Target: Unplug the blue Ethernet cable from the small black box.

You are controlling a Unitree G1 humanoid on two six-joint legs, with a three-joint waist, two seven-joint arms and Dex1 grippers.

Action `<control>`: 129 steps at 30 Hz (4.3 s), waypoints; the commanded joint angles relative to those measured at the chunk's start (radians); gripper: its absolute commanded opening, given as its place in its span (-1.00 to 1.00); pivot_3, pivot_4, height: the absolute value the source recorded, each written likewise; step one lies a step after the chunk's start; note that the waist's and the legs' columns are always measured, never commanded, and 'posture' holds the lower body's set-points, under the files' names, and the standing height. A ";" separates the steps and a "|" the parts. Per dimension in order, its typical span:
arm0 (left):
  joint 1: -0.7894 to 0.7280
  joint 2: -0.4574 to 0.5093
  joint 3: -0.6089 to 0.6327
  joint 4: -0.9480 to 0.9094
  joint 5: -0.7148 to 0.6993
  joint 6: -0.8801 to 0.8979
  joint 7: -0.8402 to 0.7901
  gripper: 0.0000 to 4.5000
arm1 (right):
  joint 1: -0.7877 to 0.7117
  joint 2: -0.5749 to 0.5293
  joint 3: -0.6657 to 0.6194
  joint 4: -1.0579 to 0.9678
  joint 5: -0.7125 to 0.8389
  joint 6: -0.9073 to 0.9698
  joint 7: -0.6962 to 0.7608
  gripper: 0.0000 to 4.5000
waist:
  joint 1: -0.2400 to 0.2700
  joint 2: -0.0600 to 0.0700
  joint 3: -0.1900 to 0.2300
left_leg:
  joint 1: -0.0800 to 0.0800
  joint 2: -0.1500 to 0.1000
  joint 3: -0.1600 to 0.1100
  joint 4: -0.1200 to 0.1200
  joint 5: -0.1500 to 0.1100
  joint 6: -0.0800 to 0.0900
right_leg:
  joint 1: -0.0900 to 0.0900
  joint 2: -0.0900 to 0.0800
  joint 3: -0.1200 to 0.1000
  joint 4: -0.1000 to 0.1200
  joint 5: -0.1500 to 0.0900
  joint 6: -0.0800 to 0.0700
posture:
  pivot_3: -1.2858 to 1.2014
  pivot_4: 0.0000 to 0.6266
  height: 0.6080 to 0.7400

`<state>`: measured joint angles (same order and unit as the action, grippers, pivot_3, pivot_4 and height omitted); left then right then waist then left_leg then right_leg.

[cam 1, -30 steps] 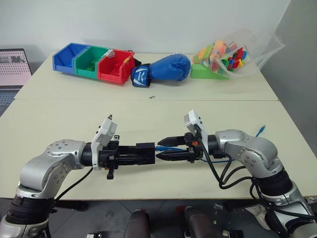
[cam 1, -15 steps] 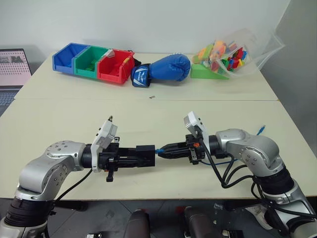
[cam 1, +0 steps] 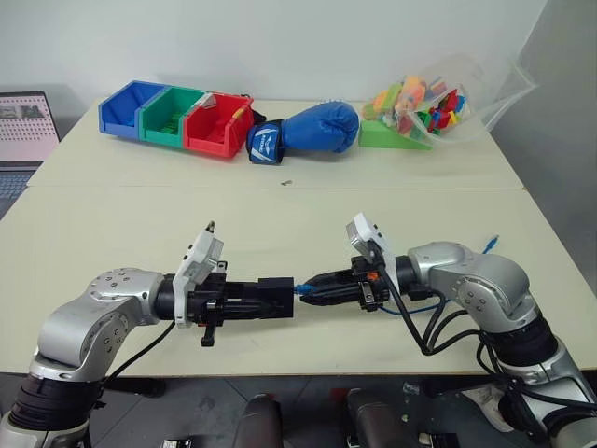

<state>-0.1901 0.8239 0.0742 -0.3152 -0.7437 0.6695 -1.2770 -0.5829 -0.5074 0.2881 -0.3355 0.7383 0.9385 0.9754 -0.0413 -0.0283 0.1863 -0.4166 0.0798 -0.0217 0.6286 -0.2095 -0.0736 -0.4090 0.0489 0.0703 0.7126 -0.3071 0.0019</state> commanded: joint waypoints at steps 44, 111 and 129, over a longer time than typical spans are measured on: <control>-0.014 -0.008 0.002 -0.019 -0.015 0.000 0.006 -0.65 | 0.022 0.071 -0.089 -0.014 0.090 0.063 -0.069 -0.98 | -0.004 0.000 0.000 | 0.000 0.000 0.000 0.000 0.000 0.000 | 0.000 0.000 0.000 0.000 0.000 0.000 | 0.03 -0.52 1.00; -0.499 -0.374 0.134 1.232 0.550 -0.898 0.808 -0.49 | -0.102 0.056 -0.095 -0.017 -0.304 -0.206 -0.195 0.79 | 0.010 0.001 0.001 | -0.002 -0.001 0.004 0.000 0.000 0.000 | -0.001 -0.001 -0.001 0.000 0.002 0.000 | 0.03 -0.52 1.00; -0.069 -0.223 0.179 0.549 0.462 -0.463 0.708 0.57 | 0.026 0.027 -0.117 -0.088 -0.300 -0.162 -0.235 0.79 | -0.007 0.001 0.001 | 0.000 0.000 0.004 -0.001 0.000 0.000 | -0.001 -0.001 0.001 0.001 0.001 0.001 | 0.03 -0.52 1.00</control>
<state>-0.2788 0.5583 0.2266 0.3519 -0.2594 0.1220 -0.5594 -0.5602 -0.4652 0.2081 -0.3721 0.4237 0.7778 0.7438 -0.0479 -0.0274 0.1871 -0.4170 0.0801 -0.0175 0.6281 -0.2094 -0.0740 -0.4099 0.0479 0.0708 0.7134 -0.3060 0.0032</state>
